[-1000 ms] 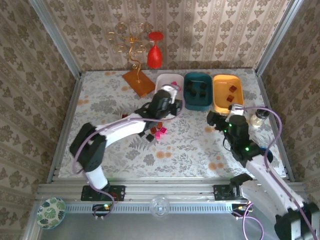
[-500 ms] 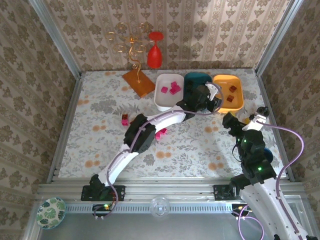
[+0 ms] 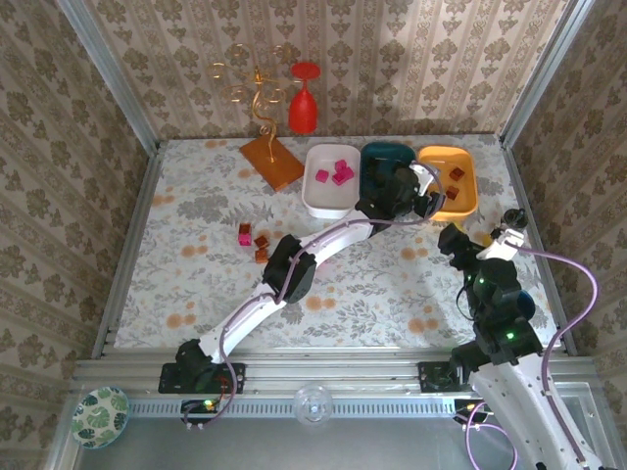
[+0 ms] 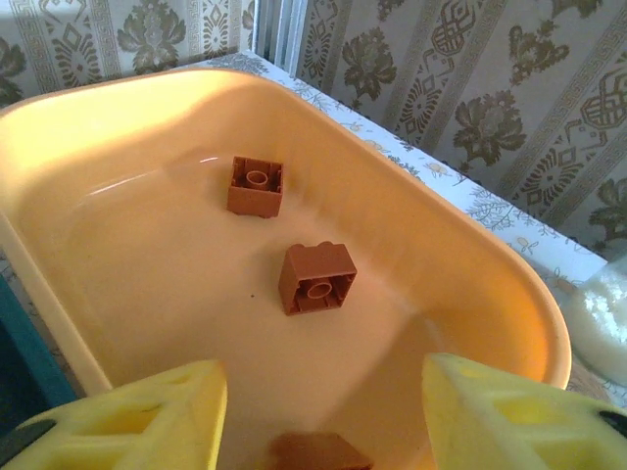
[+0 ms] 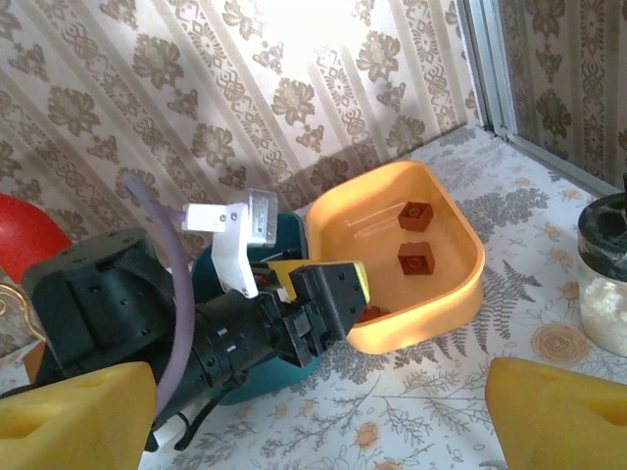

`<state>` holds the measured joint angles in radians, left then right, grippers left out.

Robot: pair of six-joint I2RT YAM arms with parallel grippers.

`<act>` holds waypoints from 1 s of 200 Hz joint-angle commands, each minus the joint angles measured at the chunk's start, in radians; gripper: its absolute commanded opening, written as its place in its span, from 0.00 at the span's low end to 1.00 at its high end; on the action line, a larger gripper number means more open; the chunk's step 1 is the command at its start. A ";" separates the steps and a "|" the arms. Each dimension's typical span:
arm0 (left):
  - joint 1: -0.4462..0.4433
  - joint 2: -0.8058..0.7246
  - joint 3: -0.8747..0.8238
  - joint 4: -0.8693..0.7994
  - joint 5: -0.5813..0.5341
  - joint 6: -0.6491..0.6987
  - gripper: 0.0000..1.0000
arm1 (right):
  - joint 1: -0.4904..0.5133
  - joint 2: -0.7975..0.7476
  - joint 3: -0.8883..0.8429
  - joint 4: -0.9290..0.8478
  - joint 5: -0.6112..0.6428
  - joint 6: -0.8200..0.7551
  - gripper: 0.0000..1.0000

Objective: Sort the legos into containers by color
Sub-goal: Place the lego in the container, then pick up the lego from the center of the table.

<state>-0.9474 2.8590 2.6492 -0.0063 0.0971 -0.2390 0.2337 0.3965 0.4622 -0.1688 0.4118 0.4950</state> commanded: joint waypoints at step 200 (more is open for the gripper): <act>0.422 -1.713 -1.970 0.031 -0.140 -0.158 0.78 | 0.519 1.134 0.430 0.138 -0.157 -0.108 0.88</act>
<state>-0.5724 1.2865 0.7811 0.1104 -0.0517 -0.3161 0.7200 1.3632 0.7422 -0.0269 0.3088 0.4591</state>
